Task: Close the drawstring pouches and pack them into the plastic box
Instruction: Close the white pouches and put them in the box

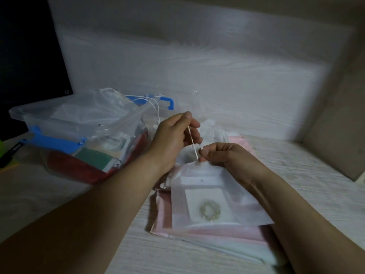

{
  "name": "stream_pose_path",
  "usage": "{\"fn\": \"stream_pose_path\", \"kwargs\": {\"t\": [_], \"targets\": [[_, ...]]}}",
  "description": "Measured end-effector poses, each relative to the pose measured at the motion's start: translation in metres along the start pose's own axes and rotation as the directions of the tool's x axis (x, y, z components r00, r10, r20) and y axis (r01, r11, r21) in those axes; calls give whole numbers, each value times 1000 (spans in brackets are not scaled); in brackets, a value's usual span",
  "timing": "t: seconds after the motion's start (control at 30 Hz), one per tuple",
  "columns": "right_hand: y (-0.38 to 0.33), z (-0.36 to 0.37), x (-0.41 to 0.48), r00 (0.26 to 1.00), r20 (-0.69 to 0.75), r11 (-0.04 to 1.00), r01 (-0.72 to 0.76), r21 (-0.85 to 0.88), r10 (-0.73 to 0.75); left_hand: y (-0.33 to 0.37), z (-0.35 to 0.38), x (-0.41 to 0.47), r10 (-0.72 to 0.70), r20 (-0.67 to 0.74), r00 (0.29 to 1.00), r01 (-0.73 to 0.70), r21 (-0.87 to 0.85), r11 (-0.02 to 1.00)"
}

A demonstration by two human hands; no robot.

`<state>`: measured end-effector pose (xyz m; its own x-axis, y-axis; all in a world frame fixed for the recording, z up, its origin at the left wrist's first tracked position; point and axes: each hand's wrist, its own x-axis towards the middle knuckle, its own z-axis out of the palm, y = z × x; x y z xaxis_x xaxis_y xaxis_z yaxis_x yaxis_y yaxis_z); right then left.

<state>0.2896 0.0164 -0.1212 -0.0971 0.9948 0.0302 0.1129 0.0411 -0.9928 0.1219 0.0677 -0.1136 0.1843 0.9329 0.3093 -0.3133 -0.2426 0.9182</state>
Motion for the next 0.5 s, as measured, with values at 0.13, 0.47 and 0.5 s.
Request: {"fn": "stream_pose_path", "kwargs": {"t": [0.13, 0.47, 0.5], "targets": [[-1, 4, -4, 999, 0, 994, 45, -96, -45, 1, 5, -2, 19, 93, 995, -22, 42, 999], [2, 8, 0, 989, 22, 984, 148, -99, -146, 3, 7, -11, -37, 244, 969, -61, 382, 922], [2, 6, 1, 988, 1, 984, 154, -91, -155, 3, 5, -12, -29, 253, 967, -98, 473, 876]]}}
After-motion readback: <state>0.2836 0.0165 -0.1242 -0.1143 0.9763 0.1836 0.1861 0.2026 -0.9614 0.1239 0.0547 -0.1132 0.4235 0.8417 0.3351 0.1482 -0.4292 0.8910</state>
